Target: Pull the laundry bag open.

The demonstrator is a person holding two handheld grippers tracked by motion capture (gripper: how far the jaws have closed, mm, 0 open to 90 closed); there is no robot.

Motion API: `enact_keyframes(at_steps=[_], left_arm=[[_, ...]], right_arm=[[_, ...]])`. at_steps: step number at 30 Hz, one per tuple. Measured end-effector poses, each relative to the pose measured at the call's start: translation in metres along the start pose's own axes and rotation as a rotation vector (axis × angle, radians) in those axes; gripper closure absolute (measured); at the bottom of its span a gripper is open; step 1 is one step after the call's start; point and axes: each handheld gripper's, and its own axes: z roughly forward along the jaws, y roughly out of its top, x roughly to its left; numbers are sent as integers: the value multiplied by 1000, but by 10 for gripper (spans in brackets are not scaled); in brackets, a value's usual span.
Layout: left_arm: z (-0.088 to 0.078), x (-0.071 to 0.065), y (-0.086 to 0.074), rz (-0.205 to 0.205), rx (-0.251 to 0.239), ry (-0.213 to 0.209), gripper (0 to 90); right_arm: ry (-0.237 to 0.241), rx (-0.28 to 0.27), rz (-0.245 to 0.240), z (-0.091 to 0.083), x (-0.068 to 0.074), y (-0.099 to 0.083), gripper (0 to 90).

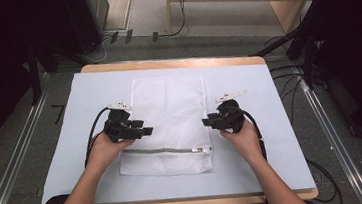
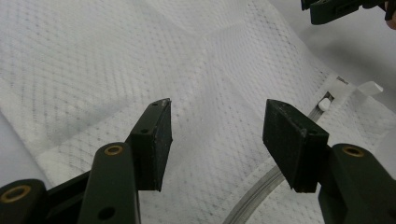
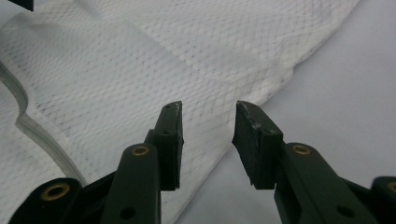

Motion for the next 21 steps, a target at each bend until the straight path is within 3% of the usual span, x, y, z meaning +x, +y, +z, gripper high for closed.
enact_keyframes(at_steps=[14,21], left_arm=[[4,-15,5,40,-4,-30,425],[9,-23,9,61,3,-37,422]], right_arm=[[31,2,-22,-9,17,-16,719],[75,11,-15,-9,25,-30,729]])
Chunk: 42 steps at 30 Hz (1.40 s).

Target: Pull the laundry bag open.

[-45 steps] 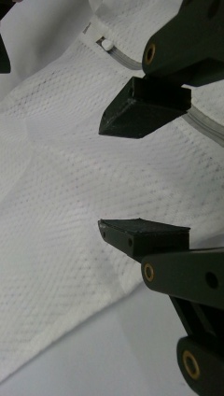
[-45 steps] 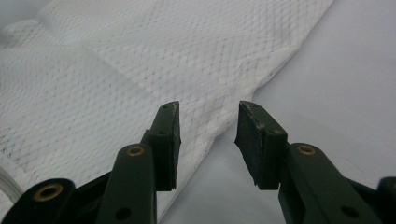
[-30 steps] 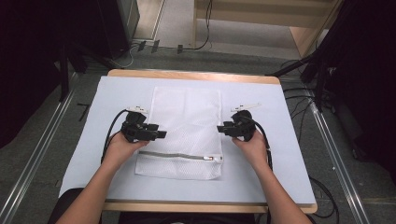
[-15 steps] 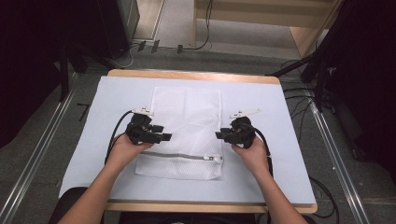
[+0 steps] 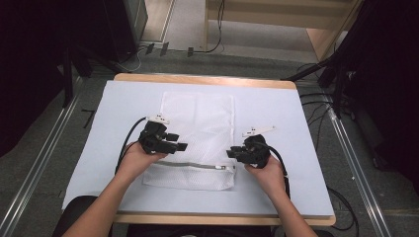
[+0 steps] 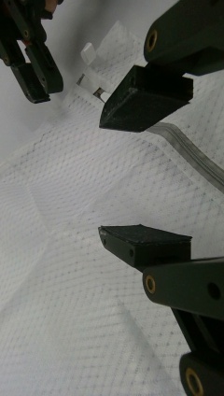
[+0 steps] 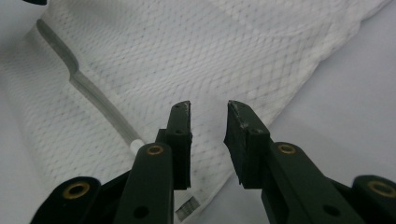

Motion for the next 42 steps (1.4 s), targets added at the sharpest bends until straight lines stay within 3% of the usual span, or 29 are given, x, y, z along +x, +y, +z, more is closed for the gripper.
enact_keyframes(at_steps=[14,19,26,28,36,42], left_arm=[[15,-12,9,36,15,-31,418],[23,-17,10,49,25,-51,417],[29,-25,12,61,25,-69,431],[32,-28,12,75,28,-70,437],[41,-36,11,89,54,-89,458],[48,-43,11,100,60,-99,480]], right_arm=[[3,33,-23,0,10,-14,820],[1,49,-45,0,14,-18,900],[6,60,-49,2,15,-23,897],[26,63,-41,4,14,-26,897],[9,50,-110,7,16,-31,900],[31,39,-99,8,13,-32,900]])
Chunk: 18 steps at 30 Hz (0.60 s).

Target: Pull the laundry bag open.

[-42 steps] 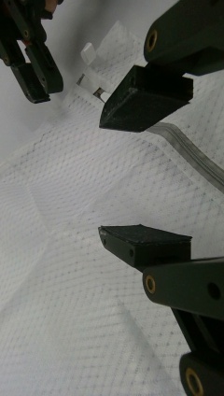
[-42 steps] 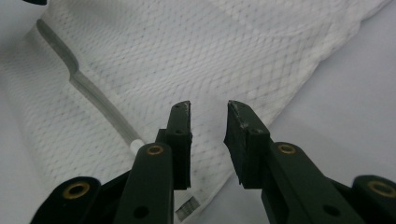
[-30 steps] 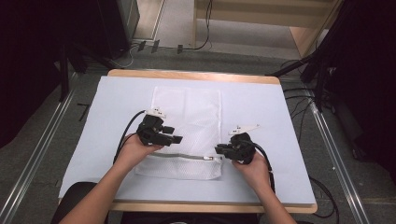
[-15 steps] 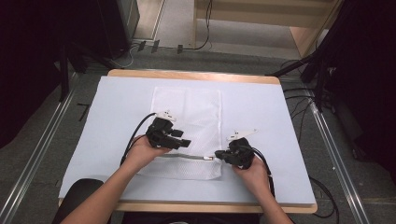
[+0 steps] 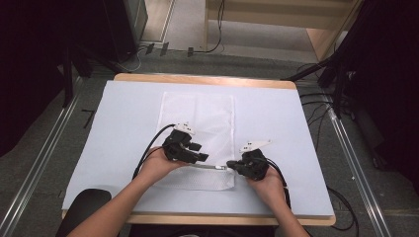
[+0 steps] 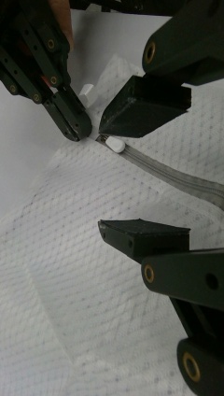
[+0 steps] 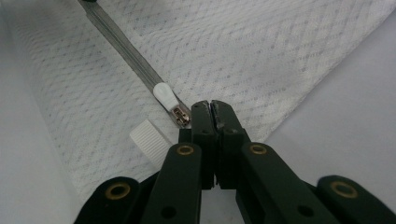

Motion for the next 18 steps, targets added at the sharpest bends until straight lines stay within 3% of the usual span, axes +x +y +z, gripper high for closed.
enact_keyframes(at_steps=[12,18], left_arm=[[27,-10,0,12,63,-54,576],[36,-13,0,5,49,-79,677]], right_arm=[[4,-5,-12,0,0,-1,900],[10,-4,-11,0,-1,-1,900]])
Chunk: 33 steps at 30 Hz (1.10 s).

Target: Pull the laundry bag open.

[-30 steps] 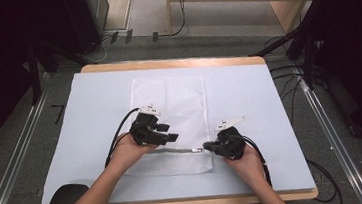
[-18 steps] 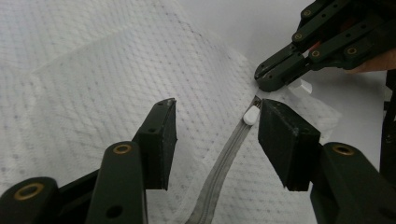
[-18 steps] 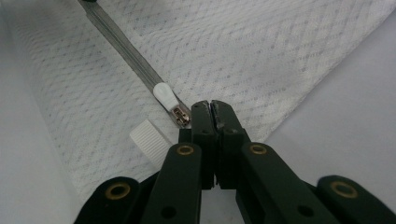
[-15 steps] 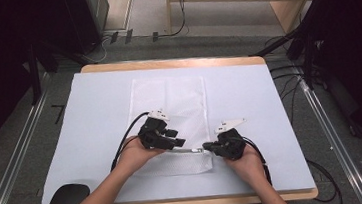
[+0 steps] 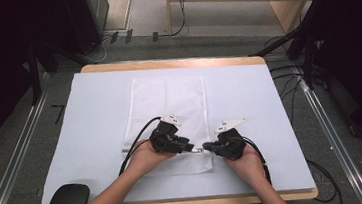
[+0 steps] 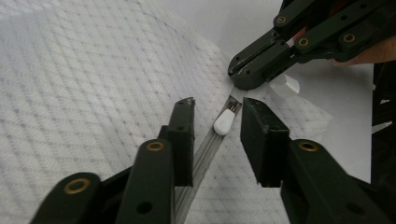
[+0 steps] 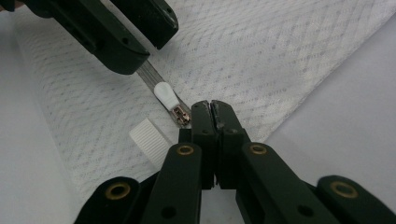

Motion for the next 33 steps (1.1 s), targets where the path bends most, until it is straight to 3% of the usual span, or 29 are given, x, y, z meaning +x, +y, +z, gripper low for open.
enact_keyframes(at_steps=[3,5,12,20,27,29,33], left_arm=[[4,-1,-1,23,-5,0,772],[7,-1,-1,17,6,-3,802],[15,-2,-2,-6,23,-15,804],[21,-5,-2,-10,30,-51,805],[23,-10,-2,1,41,-50,795],[24,-10,-3,6,43,-38,824],[24,-7,-3,-17,46,-61,870]], right_arm=[[2,2,-3,0,0,0,900],[-1,1,-5,0,0,0,900],[-5,4,-8,0,1,1,900],[-6,5,-7,0,1,1,900],[-4,5,-5,0,1,1,900],[-5,5,-5,0,1,1,900],[-5,5,-4,0,1,1,900]])
